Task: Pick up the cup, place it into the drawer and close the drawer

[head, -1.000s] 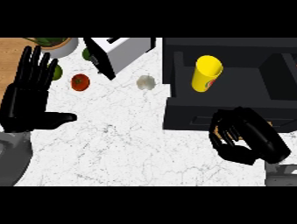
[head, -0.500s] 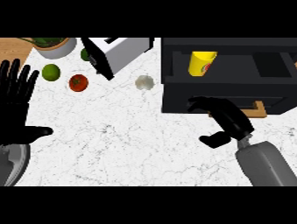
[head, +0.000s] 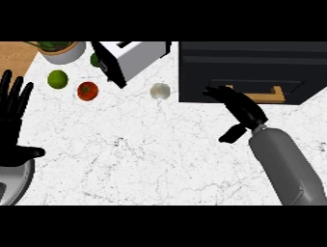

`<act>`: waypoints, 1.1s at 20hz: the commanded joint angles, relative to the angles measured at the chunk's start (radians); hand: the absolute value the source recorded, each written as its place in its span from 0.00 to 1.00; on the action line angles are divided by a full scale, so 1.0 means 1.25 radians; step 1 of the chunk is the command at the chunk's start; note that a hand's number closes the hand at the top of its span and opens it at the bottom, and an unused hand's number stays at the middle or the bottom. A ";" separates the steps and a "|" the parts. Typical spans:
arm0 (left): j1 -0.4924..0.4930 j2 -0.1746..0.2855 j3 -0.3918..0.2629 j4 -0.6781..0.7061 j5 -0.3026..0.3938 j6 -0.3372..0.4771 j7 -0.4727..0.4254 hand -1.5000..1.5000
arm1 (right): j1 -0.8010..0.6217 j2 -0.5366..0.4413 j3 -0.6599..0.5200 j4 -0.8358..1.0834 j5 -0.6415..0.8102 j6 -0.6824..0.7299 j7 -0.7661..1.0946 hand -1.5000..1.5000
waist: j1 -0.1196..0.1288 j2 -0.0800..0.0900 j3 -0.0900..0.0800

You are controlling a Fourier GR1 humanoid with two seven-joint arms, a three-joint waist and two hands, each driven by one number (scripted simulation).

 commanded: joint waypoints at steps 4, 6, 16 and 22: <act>0.003 0.022 0.054 0.019 0.026 -0.079 0.024 0.00 | -0.163 -0.012 -0.087 0.288 -0.021 -0.012 -0.093 0.00 | 0.010 0.009 0.002; 0.037 -0.005 0.027 -0.004 -0.002 -0.078 -0.013 0.00 | -0.215 -0.018 -0.104 0.339 -0.022 -0.009 -0.079 0.00 | 0.028 0.013 0.002; -0.014 -0.021 0.023 0.054 -0.028 -0.090 -0.015 0.00 | -0.309 -0.123 -0.139 0.452 -0.024 0.037 -0.150 0.00 | 0.041 0.025 0.003; 0.018 -0.034 0.006 0.043 -0.058 -0.088 -0.035 0.00 | -0.337 -0.123 -0.151 0.482 -0.029 0.037 -0.135 0.00 | 0.057 0.025 0.003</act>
